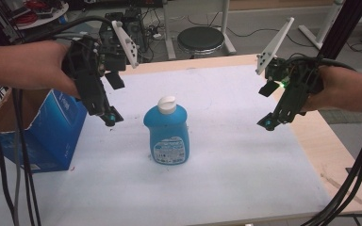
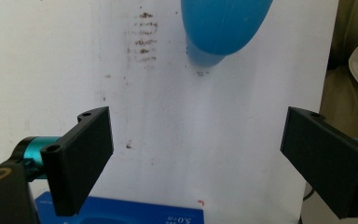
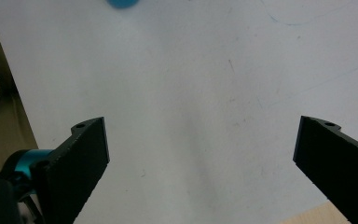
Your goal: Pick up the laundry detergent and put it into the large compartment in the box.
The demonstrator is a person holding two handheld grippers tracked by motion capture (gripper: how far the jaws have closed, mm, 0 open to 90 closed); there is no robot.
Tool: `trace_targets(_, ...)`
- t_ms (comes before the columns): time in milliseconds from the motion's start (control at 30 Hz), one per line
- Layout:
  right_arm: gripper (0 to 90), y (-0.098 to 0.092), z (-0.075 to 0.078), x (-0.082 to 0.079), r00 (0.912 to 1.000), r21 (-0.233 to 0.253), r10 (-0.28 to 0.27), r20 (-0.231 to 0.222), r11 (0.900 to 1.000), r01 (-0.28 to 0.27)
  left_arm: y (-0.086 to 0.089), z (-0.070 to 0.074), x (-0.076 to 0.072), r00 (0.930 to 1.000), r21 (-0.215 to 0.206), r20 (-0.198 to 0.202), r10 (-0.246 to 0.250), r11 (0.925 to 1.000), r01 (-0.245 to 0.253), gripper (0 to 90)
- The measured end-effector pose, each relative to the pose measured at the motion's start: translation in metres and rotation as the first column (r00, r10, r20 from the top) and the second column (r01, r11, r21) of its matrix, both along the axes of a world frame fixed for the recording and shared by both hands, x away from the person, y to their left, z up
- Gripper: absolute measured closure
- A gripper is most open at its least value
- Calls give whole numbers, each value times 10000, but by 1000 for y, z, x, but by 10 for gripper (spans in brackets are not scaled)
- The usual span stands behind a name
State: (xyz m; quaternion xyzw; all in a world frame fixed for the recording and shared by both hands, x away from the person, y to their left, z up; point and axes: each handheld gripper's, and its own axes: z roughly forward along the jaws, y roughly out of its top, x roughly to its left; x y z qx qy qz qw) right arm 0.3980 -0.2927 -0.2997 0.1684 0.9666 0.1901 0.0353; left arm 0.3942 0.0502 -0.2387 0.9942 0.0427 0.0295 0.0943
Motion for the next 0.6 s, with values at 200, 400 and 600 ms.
trace_targets(200, 24, 1, -1, 0, 10000, 20, 60, -23, 10000, -60, -15, -2, 0, 9997, -346, 28, -235, 9991, 236, 93)
trace_targets(400, 24, 1, -2, 1, 9999, 52, 85, -58, 10000, -84, -30, -7, -1, 9985, -404, -61, -542, 9977, 539, 93)
trace_targets(600, 24, 2, -3, 2, 9998, 59, 178, -38, 9998, -178, -42, -10, -1, 9971, -506, -83, -762, 9958, 756, 93)
